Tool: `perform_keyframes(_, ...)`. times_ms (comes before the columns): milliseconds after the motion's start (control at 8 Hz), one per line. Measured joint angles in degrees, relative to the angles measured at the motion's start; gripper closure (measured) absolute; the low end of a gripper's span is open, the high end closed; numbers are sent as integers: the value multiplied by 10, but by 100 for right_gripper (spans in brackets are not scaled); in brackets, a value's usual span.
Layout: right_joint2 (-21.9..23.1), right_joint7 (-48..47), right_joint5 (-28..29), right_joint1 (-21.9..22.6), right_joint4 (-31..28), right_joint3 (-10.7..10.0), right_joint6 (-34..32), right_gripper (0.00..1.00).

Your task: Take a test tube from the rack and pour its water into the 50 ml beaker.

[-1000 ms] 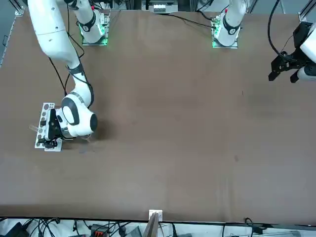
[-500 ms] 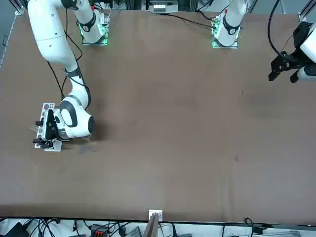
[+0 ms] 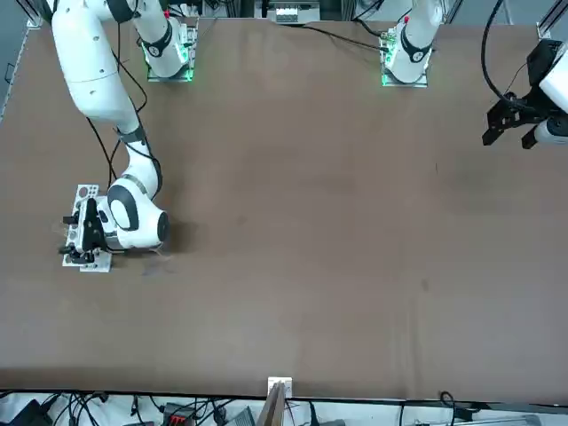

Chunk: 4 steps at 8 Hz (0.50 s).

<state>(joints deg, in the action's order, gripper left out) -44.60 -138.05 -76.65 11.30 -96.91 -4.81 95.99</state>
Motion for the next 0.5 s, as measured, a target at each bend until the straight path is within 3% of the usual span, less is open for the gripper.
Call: perform_keyframes(500, -4, -16, 0, 0, 1, -3, -11, 24)
